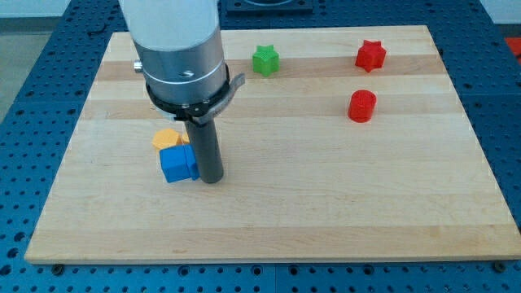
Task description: Push red circle towards center
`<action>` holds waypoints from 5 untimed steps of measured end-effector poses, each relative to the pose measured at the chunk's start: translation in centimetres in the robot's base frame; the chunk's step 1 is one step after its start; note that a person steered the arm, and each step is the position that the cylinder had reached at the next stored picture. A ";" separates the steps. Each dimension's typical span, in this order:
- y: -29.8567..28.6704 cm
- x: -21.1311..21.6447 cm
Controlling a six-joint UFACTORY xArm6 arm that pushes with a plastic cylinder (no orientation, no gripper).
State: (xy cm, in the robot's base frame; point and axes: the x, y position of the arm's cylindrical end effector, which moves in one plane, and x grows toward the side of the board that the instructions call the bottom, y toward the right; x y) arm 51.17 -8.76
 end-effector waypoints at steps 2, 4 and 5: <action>-0.2 0.0; 11.9 1.2; 13.3 1.3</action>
State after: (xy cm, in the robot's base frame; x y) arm 52.48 4.55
